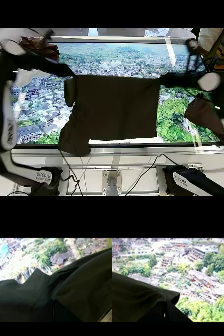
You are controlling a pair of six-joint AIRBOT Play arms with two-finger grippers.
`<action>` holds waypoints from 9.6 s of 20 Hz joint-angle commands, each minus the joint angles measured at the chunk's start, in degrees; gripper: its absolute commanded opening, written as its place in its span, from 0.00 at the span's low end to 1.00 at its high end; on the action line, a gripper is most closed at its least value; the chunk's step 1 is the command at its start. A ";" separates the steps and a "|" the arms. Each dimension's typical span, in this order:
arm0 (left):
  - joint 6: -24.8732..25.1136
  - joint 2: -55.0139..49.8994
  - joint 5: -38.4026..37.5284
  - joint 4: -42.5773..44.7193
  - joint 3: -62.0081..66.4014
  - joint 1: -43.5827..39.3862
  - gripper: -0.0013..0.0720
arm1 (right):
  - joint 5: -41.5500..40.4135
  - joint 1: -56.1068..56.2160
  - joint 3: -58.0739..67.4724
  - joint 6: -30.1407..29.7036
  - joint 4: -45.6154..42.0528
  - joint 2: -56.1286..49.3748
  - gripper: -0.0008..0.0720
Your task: Fold the shirts.
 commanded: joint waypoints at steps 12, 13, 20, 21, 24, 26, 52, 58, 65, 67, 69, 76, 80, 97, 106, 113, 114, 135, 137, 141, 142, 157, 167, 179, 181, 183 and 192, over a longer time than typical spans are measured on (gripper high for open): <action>-4.15 -14.23 -0.83 10.62 16.24 5.31 0.72 | -25.46 -2.45 0.13 0.26 -2.21 -16.33 0.49; -5.92 -13.33 -1.90 12.39 16.37 7.45 0.72 | -22.34 -3.69 1.18 0.26 -3.96 -16.33 0.49; -16.15 -12.57 -20.48 13.27 11.06 21.84 0.72 | 1.44 -14.58 4.61 -4.66 -6.84 -16.33 0.49; -17.25 -12.57 -22.38 11.19 9.35 22.84 0.72 | 5.44 -15.43 4.59 -7.89 -6.23 -16.33 0.49; -19.08 -12.57 -26.16 4.24 3.52 23.02 0.71 | 11.39 -16.35 4.59 -12.07 -5.57 -16.33 0.53; -19.58 -12.26 -26.86 5.16 -0.76 22.03 0.70 | 11.43 -16.31 4.61 -12.24 -5.51 -16.33 0.53; -12.48 21.97 -22.43 -10.03 22.38 16.61 0.03 | 7.17 -16.28 4.61 -13.66 3.06 -16.33 0.53; -18.32 43.04 -26.73 39.34 3.87 5.07 0.03 | 7.19 -16.28 4.61 -13.66 3.23 -16.33 0.52; -14.64 42.93 -12.26 35.30 -13.73 4.59 0.51 | 7.80 -16.28 4.61 -13.70 3.17 -16.33 0.52; -14.80 40.00 -14.67 34.27 -19.56 4.59 0.51 | 7.72 -16.28 4.61 -13.70 3.17 -16.33 0.52; -13.31 38.05 -12.33 33.27 -27.87 4.59 0.51 | 7.23 -16.28 4.61 -13.70 3.17 -16.33 0.52; -9.35 35.36 -4.92 24.52 -66.64 4.61 0.62 | 7.15 -16.31 4.61 -13.75 1.05 -16.33 0.52; -4.92 35.36 10.78 13.07 -73.11 4.61 0.62 | 7.65 -16.28 4.61 -13.75 1.57 -16.33 0.52; -2.23 35.34 8.39 26.91 -60.74 10.10 0.62 | 11.91 -16.28 4.61 -13.55 3.23 -16.33 0.52; 6.25 34.84 18.14 12.13 -70.40 16.50 0.62 | 11.72 -16.28 4.61 -13.75 5.81 -16.33 0.52; 7.30 26.95 25.27 11.58 -71.34 16.50 0.55 | 11.82 -16.26 4.59 -13.75 7.58 -16.33 0.52; 9.01 25.16 25.03 8.68 -71.34 16.50 0.48 | 12.20 -16.28 4.59 -13.75 7.54 -16.33 0.52; 20.22 22.01 28.15 0.74 -71.30 16.50 0.03 | 35.23 -16.76 -18.80 -15.28 8.72 -16.35 0.71; 20.22 22.01 28.50 0.74 -71.30 16.50 0.03 | 34.51 -16.76 -19.63 -15.28 9.11 -16.35 0.71; 20.20 22.01 28.48 0.70 -71.30 16.50 0.03 | 25.59 -16.76 -19.61 -15.26 16.04 -16.35 0.61; 20.20 22.01 28.50 0.70 -71.30 16.50 0.03 | 24.11 -16.74 -19.61 -15.26 17.46 -16.35 0.61; 20.15 22.01 28.44 0.48 -71.30 16.50 0.03 | 14.71 -16.70 -24.30 -13.99 20.02 -19.61 0.50; 20.20 22.03 25.20 -8.61 -66.99 16.50 0.03 | 12.92 -16.79 -19.91 -25.11 27.85 -17.84 0.06; 17.16 22.18 15.78 -9.11 -19.76 16.52 0.03 | 8.04 -16.79 7.45 -16.28 5.66 -6.62 0.05; 15.21 22.21 15.65 -9.62 -13.88 16.52 0.03 | 8.13 -16.76 12.04 -14.86 3.34 -4.50 0.05; 14.49 22.77 15.34 -10.47 -7.98 16.52 0.03 | 7.10 -16.76 16.31 -14.91 2.89 -1.46 0.05; 10.23 29.73 14.95 -9.97 18.73 16.52 0.03 | 6.51 -16.74 33.44 -12.52 -3.17 14.05 0.05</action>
